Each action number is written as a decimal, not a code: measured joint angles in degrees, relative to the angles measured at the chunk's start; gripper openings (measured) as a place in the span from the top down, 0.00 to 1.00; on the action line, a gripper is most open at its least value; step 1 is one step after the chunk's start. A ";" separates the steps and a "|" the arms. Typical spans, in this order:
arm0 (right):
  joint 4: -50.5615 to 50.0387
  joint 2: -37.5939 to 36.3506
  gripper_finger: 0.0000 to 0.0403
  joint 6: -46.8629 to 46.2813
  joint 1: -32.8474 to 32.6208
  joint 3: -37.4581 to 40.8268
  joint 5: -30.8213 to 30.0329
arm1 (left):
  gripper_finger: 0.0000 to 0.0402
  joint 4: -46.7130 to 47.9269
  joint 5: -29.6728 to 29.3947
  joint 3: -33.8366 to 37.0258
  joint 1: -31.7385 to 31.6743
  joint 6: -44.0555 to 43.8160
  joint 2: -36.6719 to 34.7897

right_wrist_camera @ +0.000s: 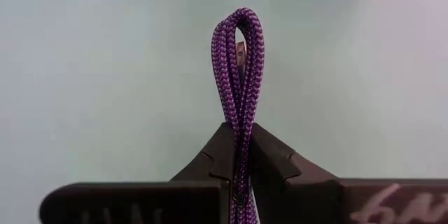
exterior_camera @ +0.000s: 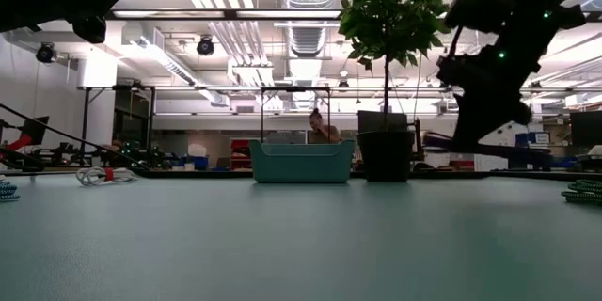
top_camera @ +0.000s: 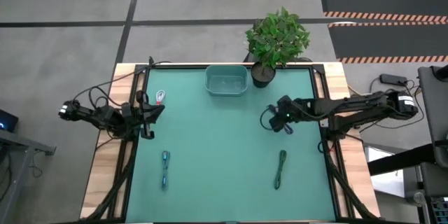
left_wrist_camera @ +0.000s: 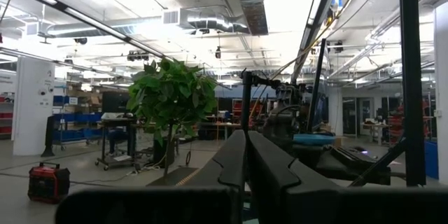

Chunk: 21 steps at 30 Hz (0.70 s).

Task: Pick and place USB-C Cables
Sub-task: Put the purple charger cable into the green bin

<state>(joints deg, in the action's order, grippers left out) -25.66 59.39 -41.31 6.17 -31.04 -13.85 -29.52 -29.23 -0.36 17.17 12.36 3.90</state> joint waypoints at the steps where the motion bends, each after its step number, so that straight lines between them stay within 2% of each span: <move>1: 1.32 0.33 0.96 0.07 -1.11 -0.07 -0.46 | 1.00 0.00 0.00 0.00 0.00 0.00 0.00; 9: 9.76 2.15 0.96 4.35 -9.01 -1.21 -6.10 | 1.00 -0.02 0.01 -0.01 -0.02 -0.03 0.00; 16: 17.70 2.30 0.96 8.00 -12.53 -1.28 -6.31 | 1.00 -0.23 0.02 -0.02 0.00 -0.18 0.00; 21: 24.15 2.30 0.96 11.86 -13.99 -1.28 -6.30 | 1.00 -4.23 0.02 0.00 0.00 -0.09 0.00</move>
<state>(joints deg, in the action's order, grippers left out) -1.51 61.69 -29.45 -7.82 -32.32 -20.15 -33.75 -29.21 -0.36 17.17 12.27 3.90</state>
